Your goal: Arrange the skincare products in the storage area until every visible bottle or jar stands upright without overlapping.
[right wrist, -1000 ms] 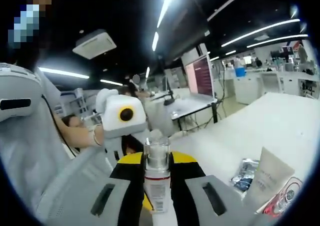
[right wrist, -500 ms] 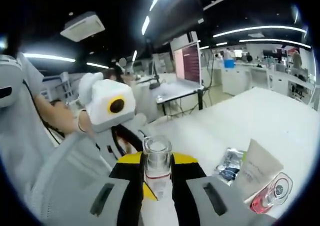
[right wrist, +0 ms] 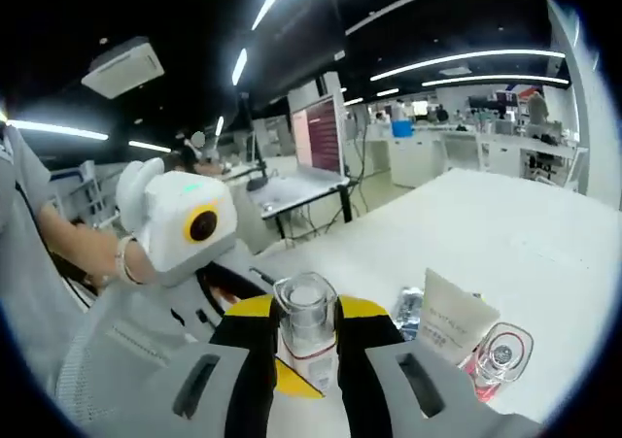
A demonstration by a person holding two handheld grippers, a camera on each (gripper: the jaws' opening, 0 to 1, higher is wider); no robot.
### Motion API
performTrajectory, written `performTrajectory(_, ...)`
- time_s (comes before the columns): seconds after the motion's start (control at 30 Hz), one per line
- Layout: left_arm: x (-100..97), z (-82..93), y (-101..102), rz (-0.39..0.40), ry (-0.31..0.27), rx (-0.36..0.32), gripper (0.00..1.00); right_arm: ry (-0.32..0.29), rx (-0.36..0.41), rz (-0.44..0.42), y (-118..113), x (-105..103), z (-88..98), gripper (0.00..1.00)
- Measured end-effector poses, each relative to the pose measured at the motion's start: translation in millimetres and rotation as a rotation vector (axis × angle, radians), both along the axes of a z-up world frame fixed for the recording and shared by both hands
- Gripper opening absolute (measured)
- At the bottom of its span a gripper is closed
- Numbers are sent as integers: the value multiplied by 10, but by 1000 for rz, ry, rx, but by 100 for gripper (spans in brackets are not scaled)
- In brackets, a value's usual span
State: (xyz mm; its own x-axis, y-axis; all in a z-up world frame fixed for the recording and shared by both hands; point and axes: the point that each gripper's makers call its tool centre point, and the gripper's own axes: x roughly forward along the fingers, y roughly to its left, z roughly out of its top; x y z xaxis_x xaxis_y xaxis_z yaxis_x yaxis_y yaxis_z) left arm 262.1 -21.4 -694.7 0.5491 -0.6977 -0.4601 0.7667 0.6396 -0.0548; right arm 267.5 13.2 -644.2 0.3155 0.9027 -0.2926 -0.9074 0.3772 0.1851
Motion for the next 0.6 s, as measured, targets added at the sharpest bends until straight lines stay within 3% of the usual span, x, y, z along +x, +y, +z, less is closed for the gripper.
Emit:
performTrajectory(0.13,75,8,-11,16,-18,-10,20,-8,1,-34,-36,54,8,23)
performTrajectory(0.33,101,-116,-19,20,-28,27,20,-17,-19,-55,-57,96,-24,23)
performTrajectory(0.6,78,-173,-26,6,-33,38,21,-42,-71,-34,-45,91,-90,21)
